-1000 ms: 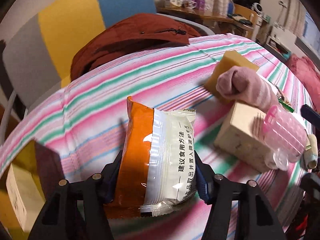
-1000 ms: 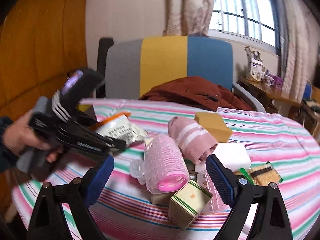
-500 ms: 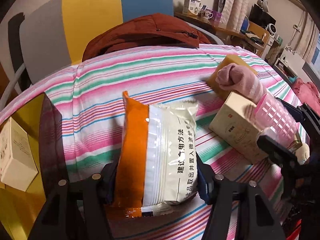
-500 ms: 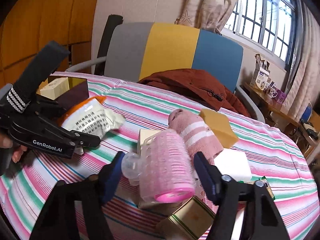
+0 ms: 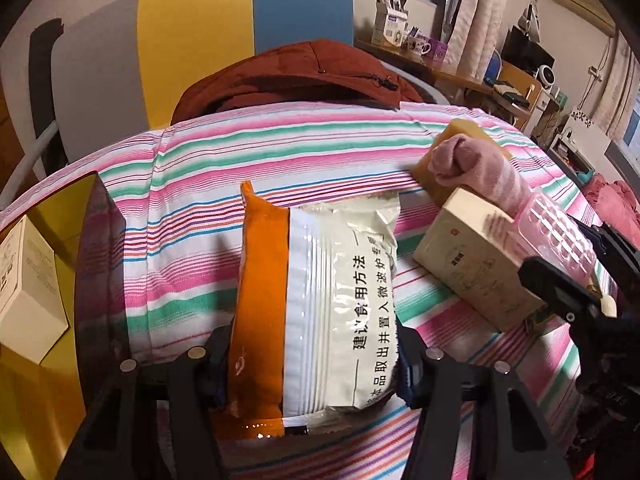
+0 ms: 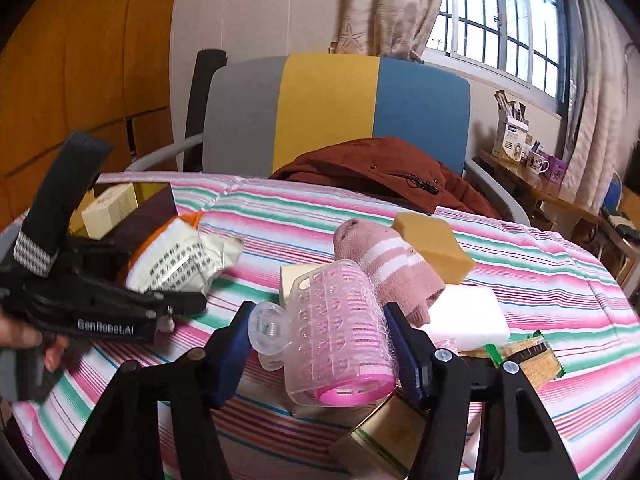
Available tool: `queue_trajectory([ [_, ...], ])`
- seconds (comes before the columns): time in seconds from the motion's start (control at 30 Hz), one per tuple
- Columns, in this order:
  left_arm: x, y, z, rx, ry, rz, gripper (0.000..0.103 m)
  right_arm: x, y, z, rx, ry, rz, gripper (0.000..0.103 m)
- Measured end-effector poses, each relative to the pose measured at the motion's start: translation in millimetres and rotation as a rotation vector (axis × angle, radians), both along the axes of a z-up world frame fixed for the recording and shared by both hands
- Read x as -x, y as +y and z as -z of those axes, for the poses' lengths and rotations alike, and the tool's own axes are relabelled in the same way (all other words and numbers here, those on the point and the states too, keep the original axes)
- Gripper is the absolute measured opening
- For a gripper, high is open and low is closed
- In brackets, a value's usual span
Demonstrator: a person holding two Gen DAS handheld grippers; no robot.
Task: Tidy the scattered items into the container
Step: 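Carry both items to the tin while the right tool drops the pink roller inside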
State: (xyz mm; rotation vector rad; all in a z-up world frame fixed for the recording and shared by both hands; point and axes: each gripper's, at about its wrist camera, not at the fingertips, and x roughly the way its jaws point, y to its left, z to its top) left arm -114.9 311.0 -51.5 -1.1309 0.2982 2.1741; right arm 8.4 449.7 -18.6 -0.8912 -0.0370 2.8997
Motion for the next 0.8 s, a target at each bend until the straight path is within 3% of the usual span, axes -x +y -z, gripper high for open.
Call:
queue_trajectory([
  [0.37, -27.9, -25.5, -24.4, -0.054, 0.087, -0.028, 0.06, 1.6, -23.4, -12.3, 0.042, 0.043, 0.013, 0.064],
  [0.8, -30.4, -112.4, -56.1, -0.118, 0.15, -0.171, 0.06, 14.1, -69.1, -32.6, 0.102, 0.095, -0.056, 0.064],
])
